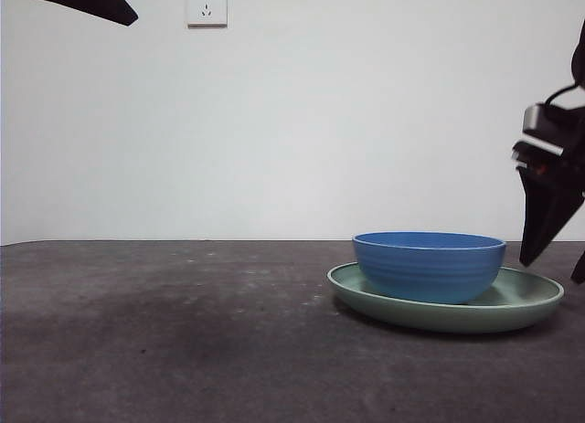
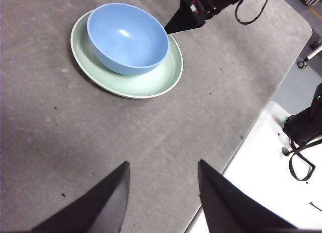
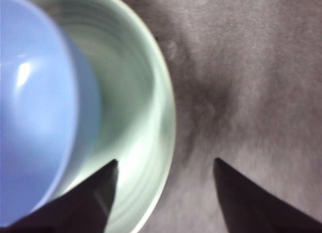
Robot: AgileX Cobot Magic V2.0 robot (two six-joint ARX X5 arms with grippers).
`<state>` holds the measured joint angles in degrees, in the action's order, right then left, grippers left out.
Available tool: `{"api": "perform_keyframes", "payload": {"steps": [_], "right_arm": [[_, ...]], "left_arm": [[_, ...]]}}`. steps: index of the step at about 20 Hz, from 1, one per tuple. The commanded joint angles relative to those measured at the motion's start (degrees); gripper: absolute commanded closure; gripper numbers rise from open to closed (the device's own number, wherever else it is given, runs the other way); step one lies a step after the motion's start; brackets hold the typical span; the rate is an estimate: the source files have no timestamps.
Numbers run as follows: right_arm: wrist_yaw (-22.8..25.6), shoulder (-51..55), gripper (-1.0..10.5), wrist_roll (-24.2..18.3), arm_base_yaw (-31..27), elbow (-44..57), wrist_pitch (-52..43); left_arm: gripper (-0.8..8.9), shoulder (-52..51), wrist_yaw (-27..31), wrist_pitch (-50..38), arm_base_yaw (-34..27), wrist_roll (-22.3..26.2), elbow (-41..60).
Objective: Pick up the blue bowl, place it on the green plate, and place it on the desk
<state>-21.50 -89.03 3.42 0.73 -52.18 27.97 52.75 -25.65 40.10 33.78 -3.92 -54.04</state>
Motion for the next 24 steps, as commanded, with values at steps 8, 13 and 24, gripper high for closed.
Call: {"api": "perform_keyframes", "payload": {"steps": [8, 13, 24], "right_arm": [[-3.02, -5.38, 7.9, 0.68, 0.04, -0.31, -4.33], [-3.06, -5.38, 9.3, 0.72, 0.04, -0.31, -5.03], [-8.94, -2.23, 9.3, 4.94, -0.94, -0.33, -5.64]], "left_arm": [[5.92, 0.42, -0.31, -0.72, 0.35, 0.68, -0.57], [5.92, 0.42, -0.31, -0.70, 0.35, 0.66, -0.57], [5.92, 0.42, -0.31, -0.48, 0.35, 0.44, -0.57]]}}
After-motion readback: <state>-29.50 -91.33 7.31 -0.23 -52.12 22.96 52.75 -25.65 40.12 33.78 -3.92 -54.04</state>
